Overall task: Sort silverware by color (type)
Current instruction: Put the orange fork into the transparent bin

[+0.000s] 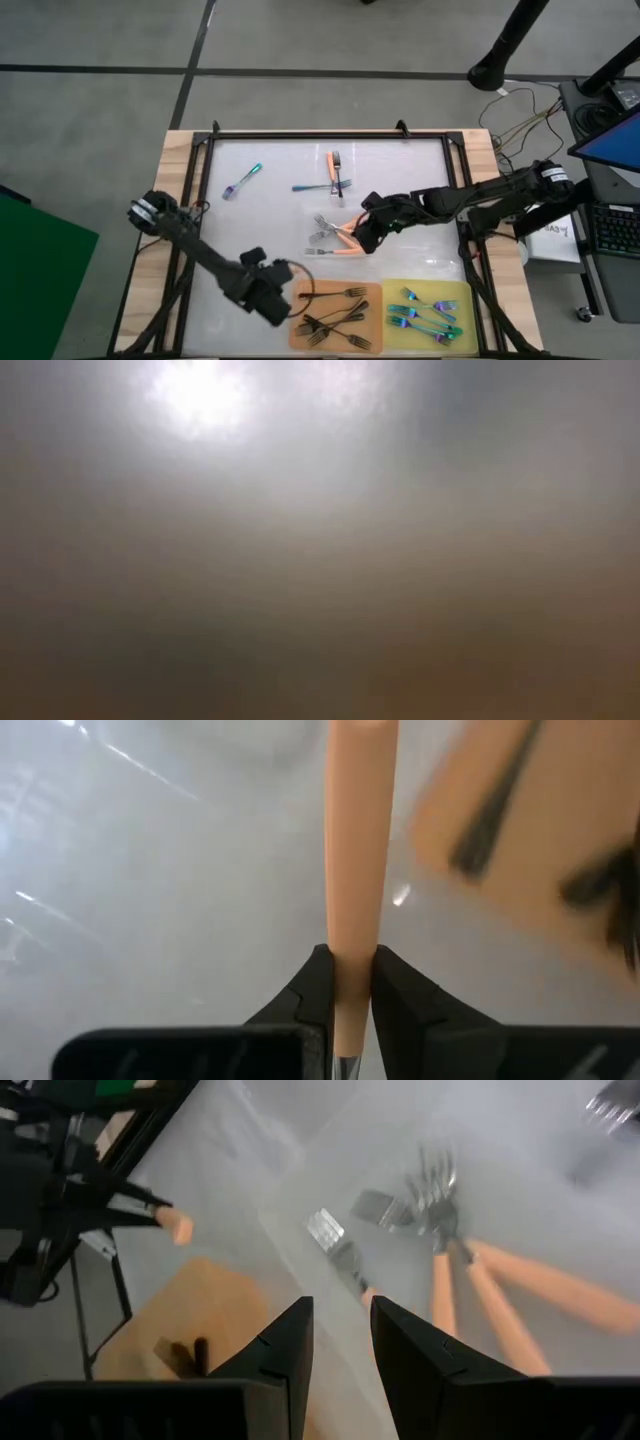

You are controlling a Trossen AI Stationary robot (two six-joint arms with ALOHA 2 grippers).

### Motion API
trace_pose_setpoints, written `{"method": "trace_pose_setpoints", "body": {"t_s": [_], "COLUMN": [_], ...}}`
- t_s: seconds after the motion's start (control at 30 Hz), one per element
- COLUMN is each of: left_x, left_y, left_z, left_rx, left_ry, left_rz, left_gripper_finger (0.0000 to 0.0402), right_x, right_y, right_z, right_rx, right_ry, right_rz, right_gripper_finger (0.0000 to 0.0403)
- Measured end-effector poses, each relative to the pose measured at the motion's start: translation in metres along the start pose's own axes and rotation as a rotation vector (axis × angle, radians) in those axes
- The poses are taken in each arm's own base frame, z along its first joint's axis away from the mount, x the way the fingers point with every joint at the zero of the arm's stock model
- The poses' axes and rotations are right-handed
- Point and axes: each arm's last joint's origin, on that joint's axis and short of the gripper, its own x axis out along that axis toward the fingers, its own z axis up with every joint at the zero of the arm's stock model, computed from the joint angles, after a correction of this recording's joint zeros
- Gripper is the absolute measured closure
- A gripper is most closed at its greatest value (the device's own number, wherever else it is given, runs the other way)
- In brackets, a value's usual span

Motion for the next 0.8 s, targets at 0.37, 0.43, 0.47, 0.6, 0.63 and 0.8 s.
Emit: {"method": "trace_pose_setpoints", "body": {"t_s": [0.37, 0.43, 0.47, 0.6, 0.63, 0.8], "left_x": [-0.009, -0.01, -0.01, -0.011, -0.012, -0.013], "left_y": [0.038, 0.047, 0.051, 0.057, 0.057, 0.058], "left_z": [0.092, 0.105, 0.11, 0.125, 0.129, 0.147], "left_rx": [-0.2, -0.253, -0.291, -0.454, -0.48, -0.548], "left_ry": [-0.21, -0.25, -0.271, -0.423, -0.46, -0.58], "left_rz": [0.061, 0.081, 0.095, 0.13, 0.118, 0.058], "left_gripper_finger": [0.0375, 0.0375, 0.0375, 0.0375, 0.0375, 0.0375], "right_x": [-0.021, -0.025, -0.027, -0.035, -0.037, -0.038], "right_y": [-0.009, -0.007, -0.006, -0.001, -0.001, -0.007], "right_z": [0.021, 0.023, 0.025, 0.033, 0.035, 0.046], "right_rx": [-0.063, -0.093, -0.099, -0.123, -0.121, -0.032], "right_ry": [-0.095, -0.124, -0.141, -0.221, -0.238, -0.289], "right_rz": [0.013, 0.029, 0.043, 0.106, 0.116, 0.121], "right_gripper_finger": [0.0309, 0.0309, 0.0309, 0.0309, 0.0309, 0.0309]}}
